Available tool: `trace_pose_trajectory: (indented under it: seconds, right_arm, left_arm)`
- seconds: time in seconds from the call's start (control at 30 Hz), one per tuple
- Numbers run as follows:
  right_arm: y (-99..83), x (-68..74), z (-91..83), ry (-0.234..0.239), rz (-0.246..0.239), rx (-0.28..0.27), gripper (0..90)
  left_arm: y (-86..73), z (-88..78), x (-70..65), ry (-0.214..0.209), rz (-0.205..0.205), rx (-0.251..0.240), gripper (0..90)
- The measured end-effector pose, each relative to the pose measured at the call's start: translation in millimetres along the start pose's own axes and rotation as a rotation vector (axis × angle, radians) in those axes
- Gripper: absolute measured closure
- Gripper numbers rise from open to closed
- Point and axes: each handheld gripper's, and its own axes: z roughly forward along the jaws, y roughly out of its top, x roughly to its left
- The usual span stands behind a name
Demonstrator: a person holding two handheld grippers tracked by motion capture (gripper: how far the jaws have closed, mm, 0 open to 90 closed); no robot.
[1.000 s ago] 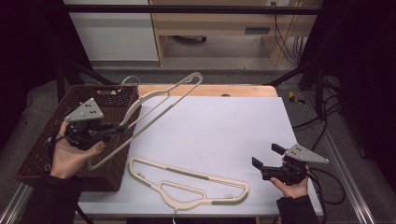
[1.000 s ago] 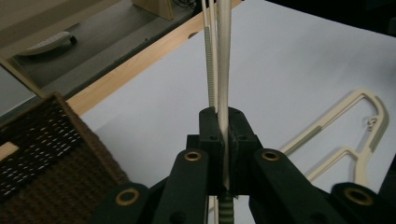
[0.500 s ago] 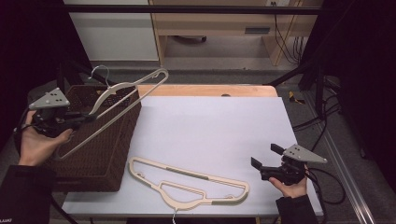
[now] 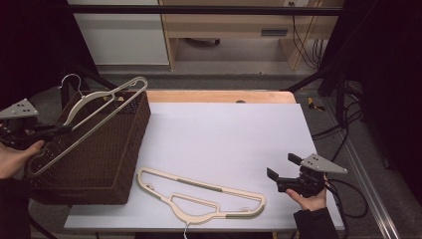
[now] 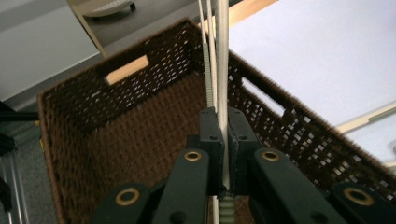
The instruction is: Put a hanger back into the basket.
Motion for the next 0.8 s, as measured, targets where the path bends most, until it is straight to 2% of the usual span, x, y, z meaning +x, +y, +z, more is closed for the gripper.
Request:
trace_pose_trajectory:
  seconds: [0.13,0.3,0.4,0.53,0.67,0.8]
  right_arm:
    - [0.2,0.1,-0.6,0.001,0.004,-0.001,6.1]
    - [0.0,0.0,0.5,0.0,0.0,0.002,5.6]
    - [-0.3,0.2,0.7,0.005,0.0,0.005,5.6]
    - [-0.3,0.4,0.9,0.004,-0.002,0.008,5.5]
    - [-0.2,0.3,0.4,0.006,0.001,0.006,5.4]
    - [-0.4,0.5,1.2,0.002,-0.001,0.009,5.4]
  left_arm:
    - [-14.8,2.5,9.4,-0.003,-0.034,0.019,86.8]
    - [-27.8,8.6,12.5,-0.013,-0.058,0.048,86.8]
    - [-34.2,18.5,11.4,-0.024,-0.06,0.083,86.8]
    - [-42.4,36.3,9.9,-0.035,-0.096,0.117,86.7]
    - [-50.4,54.6,8.9,-0.026,-0.135,0.162,86.7]
    - [-56.4,62.5,9.4,-0.031,-0.175,0.16,86.7]
